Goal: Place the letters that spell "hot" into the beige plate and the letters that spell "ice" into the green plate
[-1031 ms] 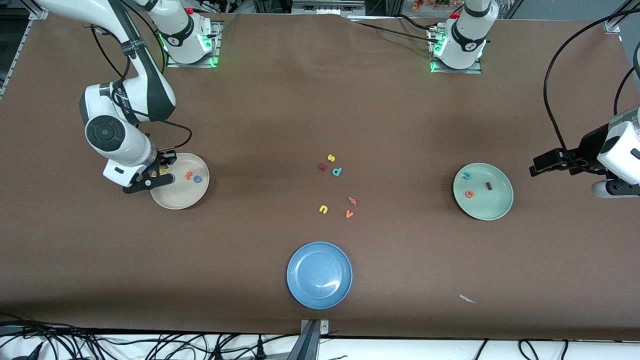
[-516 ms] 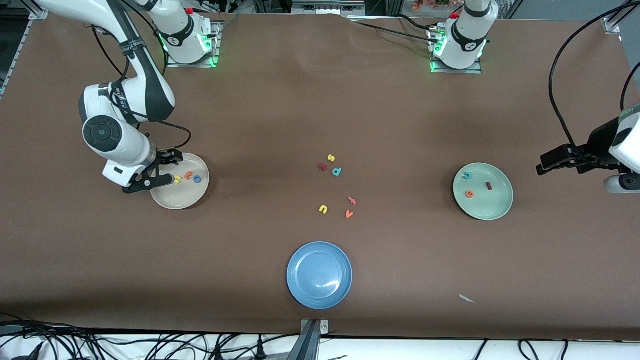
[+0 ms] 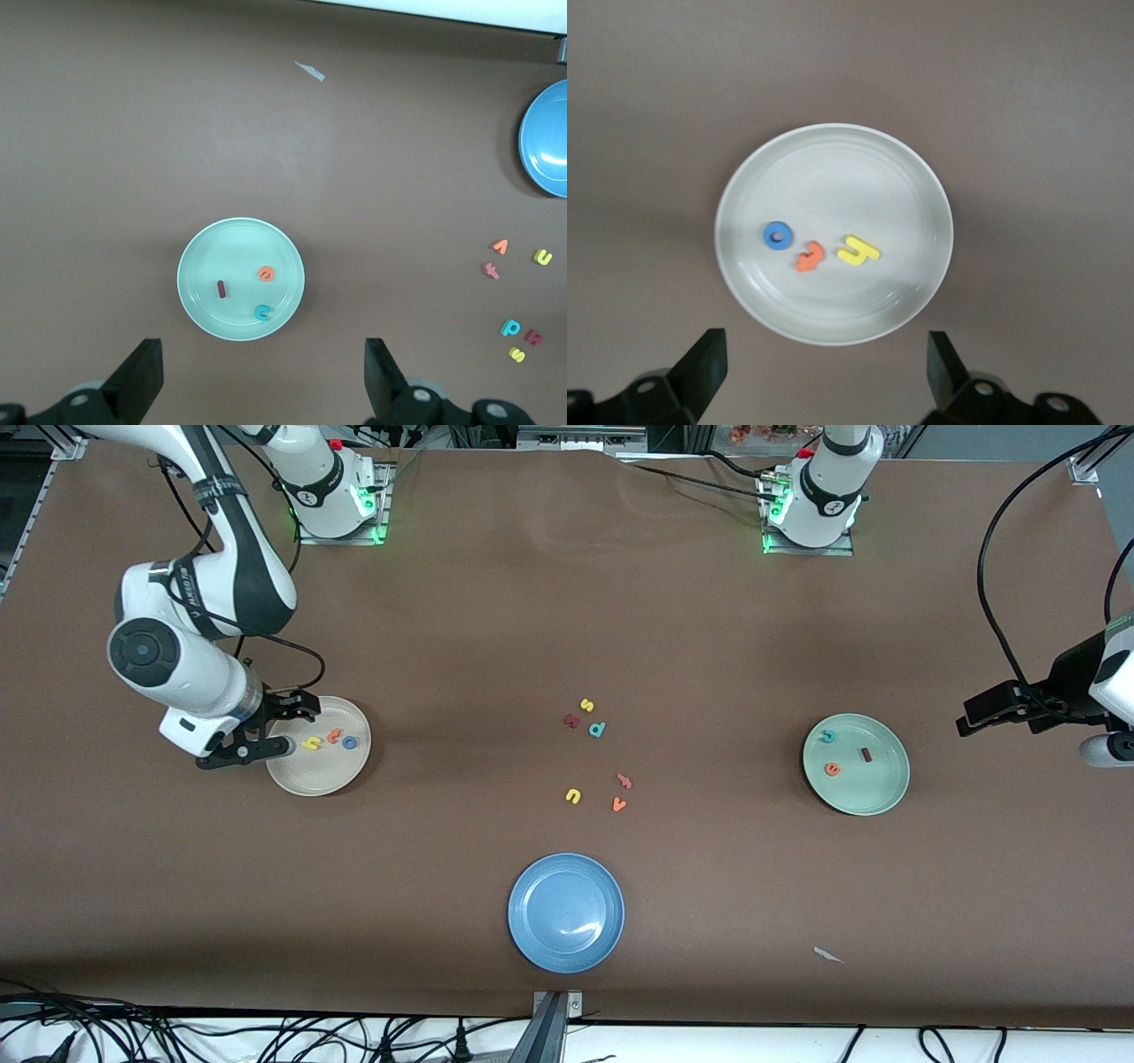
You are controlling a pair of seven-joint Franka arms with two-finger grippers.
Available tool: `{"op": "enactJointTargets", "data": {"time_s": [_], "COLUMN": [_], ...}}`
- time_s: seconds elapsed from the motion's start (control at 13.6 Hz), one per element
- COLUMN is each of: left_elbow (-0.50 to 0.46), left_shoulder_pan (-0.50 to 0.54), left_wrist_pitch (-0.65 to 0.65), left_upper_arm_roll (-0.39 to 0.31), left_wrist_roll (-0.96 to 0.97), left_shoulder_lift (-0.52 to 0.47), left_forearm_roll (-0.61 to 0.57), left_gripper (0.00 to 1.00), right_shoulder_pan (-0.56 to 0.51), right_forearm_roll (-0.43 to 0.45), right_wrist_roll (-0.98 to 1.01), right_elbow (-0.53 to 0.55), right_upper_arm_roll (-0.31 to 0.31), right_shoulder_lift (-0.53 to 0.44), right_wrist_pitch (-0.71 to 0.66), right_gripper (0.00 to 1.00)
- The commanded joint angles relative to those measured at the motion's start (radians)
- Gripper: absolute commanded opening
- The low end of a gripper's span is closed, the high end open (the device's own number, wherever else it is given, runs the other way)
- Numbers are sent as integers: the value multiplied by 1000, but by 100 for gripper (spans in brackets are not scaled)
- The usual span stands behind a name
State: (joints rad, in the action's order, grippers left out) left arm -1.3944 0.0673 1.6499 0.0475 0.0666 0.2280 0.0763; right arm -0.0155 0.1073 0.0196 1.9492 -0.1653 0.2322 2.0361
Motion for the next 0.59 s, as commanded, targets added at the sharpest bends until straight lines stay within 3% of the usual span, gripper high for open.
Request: {"op": "enactJointTargets", "data": {"time_s": [0.0, 0.22, 0.52], "left_elbow": [11, 11, 11], "left_shoulder_pan": [-1, 0, -1], "left_wrist_pitch": [-1, -1, -1], "left_upper_arm_roll": [-3, -6, -5], "left_wrist_roll": [-10, -11, -11], "left_shoulder_lift": [-10, -10, -10], "left_forearm_roll": [8, 8, -30], "left_gripper": [100, 100, 100], "right_shoulder_pan": [-4, -6, -4], "right_forearm_roll": [-72, -107, -106], "right_wrist_roll": [14, 14, 14], "right_elbow": [-88, -102, -154], "right_upper_arm_roll": [-6, -5, 1], "right_shoulder_lift": [-53, -155, -217], "right_wrist_pitch": [-135, -214, -298], "right_gripper": [100, 100, 100]}}
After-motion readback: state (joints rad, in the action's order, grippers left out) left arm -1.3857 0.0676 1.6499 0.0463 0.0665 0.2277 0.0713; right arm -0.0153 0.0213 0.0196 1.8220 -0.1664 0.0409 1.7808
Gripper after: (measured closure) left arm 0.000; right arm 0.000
